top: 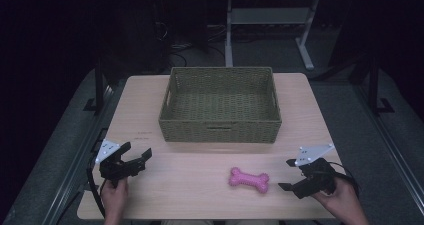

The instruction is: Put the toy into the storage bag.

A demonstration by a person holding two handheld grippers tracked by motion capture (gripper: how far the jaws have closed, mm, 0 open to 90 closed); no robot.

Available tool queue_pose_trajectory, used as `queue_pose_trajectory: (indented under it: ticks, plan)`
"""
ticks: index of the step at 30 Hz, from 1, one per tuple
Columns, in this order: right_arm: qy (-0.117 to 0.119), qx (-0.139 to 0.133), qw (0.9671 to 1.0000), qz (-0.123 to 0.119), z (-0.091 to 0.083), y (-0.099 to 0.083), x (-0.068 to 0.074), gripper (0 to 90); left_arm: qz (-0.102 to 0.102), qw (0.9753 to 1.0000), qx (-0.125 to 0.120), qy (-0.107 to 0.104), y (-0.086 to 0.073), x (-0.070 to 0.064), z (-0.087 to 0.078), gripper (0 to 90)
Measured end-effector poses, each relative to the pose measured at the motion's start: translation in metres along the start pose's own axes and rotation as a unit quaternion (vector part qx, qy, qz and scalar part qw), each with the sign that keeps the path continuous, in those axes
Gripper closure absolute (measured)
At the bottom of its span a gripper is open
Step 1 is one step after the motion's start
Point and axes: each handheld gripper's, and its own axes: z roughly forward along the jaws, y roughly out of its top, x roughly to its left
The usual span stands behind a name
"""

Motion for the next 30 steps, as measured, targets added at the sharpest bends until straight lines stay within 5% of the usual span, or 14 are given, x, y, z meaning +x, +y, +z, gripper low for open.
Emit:
queue_pose_trajectory:
  ticks: [30]
  plan:
    - [0.028, 0.033, 0.9987, -0.029, 0.010, 0.027, 0.000, 20.0, 0.001, 1.0000, -0.001, 0.000, 0.000, 0.000, -0.001, 12.8]
